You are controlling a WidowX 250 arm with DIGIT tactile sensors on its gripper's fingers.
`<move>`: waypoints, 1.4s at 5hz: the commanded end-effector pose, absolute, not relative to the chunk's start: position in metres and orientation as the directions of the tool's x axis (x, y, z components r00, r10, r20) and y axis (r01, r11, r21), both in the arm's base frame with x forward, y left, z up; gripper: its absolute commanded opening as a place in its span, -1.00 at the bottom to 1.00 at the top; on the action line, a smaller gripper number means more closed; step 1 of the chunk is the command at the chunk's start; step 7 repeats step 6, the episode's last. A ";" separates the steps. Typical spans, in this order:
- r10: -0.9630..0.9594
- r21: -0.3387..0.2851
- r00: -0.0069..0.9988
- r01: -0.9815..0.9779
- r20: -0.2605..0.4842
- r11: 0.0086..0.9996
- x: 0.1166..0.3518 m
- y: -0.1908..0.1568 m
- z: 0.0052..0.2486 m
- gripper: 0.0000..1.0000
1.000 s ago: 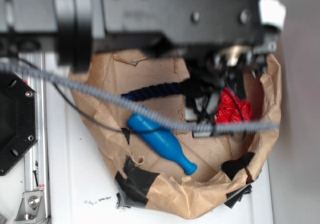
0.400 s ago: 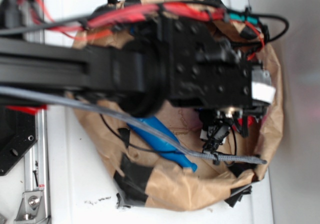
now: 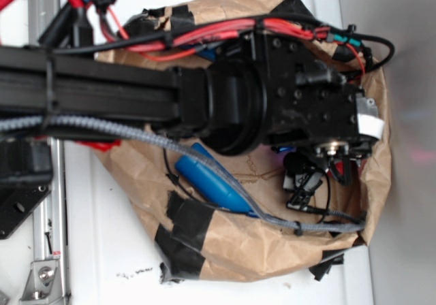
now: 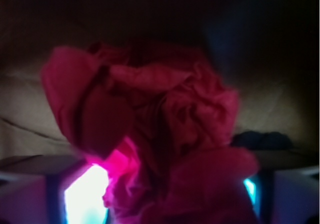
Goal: Grab the red paper.
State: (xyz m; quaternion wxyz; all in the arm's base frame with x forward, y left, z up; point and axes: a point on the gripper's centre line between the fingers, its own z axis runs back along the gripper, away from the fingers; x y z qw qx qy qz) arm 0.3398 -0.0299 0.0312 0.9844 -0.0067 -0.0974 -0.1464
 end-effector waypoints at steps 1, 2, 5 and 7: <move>-0.210 -0.011 0.947 0.219 0.245 0.976 0.323 -0.064 0.080 -1.00; -0.112 -0.071 0.985 0.122 0.134 0.990 0.295 -0.050 0.133 -1.00; 0.071 0.055 0.994 -0.076 0.085 0.996 0.262 -0.007 0.214 -1.00; 0.105 0.076 0.991 -0.112 0.082 0.991 0.267 0.000 0.215 -1.00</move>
